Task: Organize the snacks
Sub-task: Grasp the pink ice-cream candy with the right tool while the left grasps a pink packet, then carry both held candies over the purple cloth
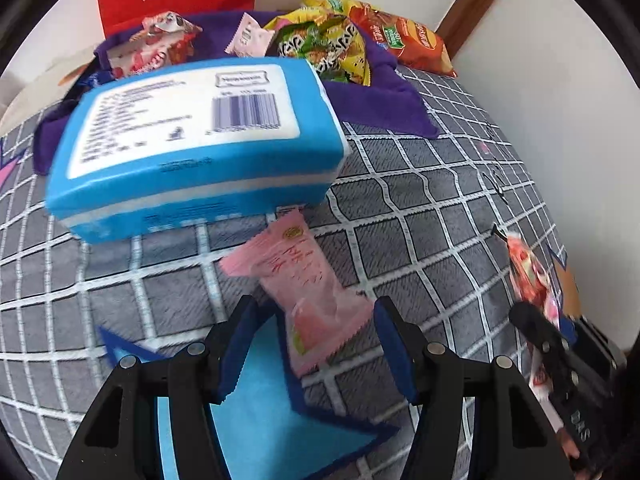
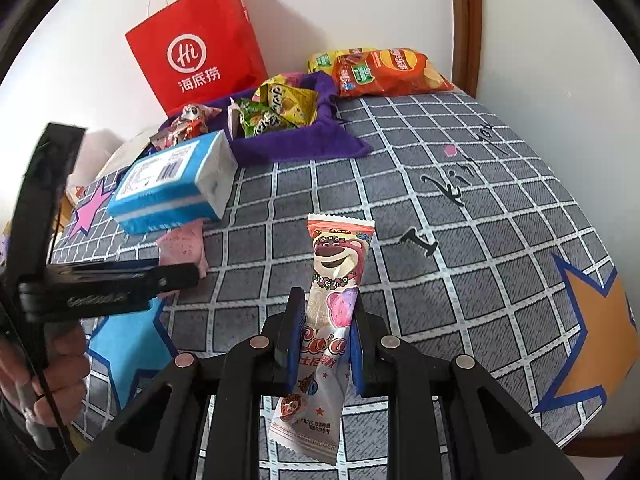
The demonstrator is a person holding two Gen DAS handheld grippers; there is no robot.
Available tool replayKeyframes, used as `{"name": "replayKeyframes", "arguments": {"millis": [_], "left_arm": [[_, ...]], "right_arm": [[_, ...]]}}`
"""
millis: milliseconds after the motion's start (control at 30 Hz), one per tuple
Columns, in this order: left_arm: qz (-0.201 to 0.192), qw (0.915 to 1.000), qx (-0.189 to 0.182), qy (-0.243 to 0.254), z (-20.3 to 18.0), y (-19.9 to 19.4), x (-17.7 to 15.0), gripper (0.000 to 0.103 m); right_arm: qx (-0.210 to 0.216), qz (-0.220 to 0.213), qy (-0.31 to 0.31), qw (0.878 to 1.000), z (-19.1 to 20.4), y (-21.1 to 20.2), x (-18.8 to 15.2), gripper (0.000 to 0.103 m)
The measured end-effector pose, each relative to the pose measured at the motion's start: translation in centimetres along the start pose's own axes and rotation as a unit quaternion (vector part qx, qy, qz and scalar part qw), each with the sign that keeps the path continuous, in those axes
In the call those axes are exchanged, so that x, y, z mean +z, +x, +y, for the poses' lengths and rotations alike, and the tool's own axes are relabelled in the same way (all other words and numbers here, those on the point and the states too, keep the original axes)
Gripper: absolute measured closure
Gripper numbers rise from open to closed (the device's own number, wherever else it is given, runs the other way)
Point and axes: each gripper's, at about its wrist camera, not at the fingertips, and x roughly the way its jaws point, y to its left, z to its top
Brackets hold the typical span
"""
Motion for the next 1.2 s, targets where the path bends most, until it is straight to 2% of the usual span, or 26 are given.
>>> {"name": "replayKeyframes", "arguments": {"millis": [133, 233, 267, 333, 467, 867, 1200], "left_arm": [[-0.03, 0.9992, 0.025, 0.007, -0.7, 0.5, 0.7, 0.045], [-0.04, 0.9971, 0.055, 0.034, -1.6, 0.9, 0.7, 0.048], [-0.045, 0.9954, 0.071, 0.045, -2.0, 1.1, 0.6, 0.056], [-0.054, 0.992, 0.095, 0.064, -2.5, 1.1, 0.3, 0.064], [-0.047, 0.9946, 0.066, 0.064, -1.8, 0.6, 0.4, 0.07], [-0.065, 0.9973, -0.008, 0.033, 2.4, -4.8, 0.1, 0.07], [-0.11, 0.9938, -0.009, 0.018, 7.1, -10.4, 1.3, 0.07]], "right_arm": [[0.003, 0.005, 0.005, 1.0, -0.4, 0.3, -0.4, 0.082], [0.019, 0.012, 0.012, 1.0, -0.6, 0.3, -0.5, 0.083], [0.023, 0.011, 0.013, 1.0, -0.6, 0.2, -0.5, 0.083], [0.025, 0.007, 0.014, 1.0, -0.4, 0.0, -0.5, 0.083], [0.027, 0.004, 0.007, 1.0, 0.4, -0.2, -0.1, 0.083], [0.022, -0.003, 0.002, 1.0, 2.6, -1.2, 1.5, 0.082], [0.016, -0.033, -0.005, 0.999, 5.2, -3.2, 5.6, 0.082]]}}
